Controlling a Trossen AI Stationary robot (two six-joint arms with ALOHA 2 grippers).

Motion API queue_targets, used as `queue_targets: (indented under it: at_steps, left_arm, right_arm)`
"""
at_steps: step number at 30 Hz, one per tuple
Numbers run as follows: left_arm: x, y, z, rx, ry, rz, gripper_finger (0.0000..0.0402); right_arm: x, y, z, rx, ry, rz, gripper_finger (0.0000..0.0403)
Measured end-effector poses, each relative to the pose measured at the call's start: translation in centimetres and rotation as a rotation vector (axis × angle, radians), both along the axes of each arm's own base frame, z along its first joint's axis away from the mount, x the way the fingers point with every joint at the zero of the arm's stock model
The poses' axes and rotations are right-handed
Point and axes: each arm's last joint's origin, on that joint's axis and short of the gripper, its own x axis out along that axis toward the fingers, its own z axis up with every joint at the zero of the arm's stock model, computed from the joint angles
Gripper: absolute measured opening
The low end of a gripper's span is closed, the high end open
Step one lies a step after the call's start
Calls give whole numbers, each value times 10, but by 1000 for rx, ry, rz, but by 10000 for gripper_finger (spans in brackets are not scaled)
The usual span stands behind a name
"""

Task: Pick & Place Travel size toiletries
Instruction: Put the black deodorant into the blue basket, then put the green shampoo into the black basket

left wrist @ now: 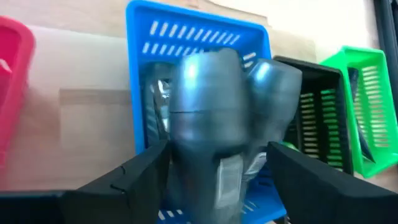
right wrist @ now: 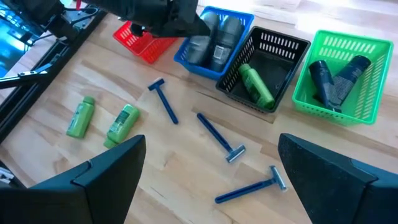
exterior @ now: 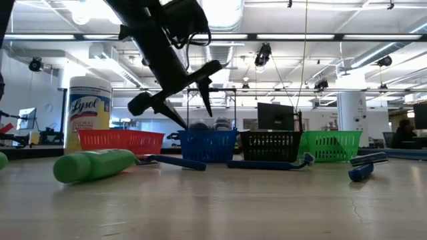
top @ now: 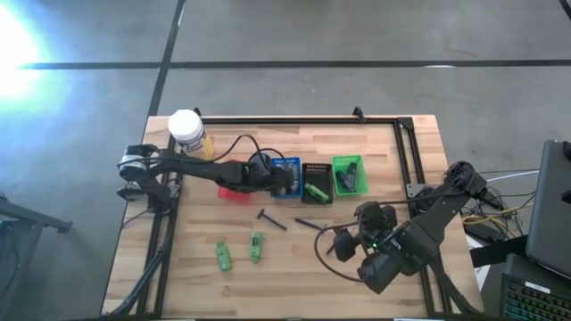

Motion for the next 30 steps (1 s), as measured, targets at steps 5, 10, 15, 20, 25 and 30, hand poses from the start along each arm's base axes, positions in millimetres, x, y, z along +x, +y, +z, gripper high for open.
queue_targets:
  at_steps: [5,10,15,20,25,30]
  left_arm:
    - [0,0,2,39,17,-46,272]
    - [-9,-2,22,134,53,-203,273]
    - [-23,-22,48,265,86,-718,274]
    - [-51,-55,53,75,123,-1146,273]
    - [-94,-99,53,183,333,-1611,273]
    - [-114,-135,42,338,455,-1801,273]
  right_arm:
    - [0,0,0,4,-4,0,364]
    - [1,1,0,7,-4,0,364]
    - [1,1,0,12,-4,1,364]
    - [2,2,0,17,-10,5,364]
    - [2,2,0,6,1,24,364]
    - [2,2,-1,5,4,25,364]
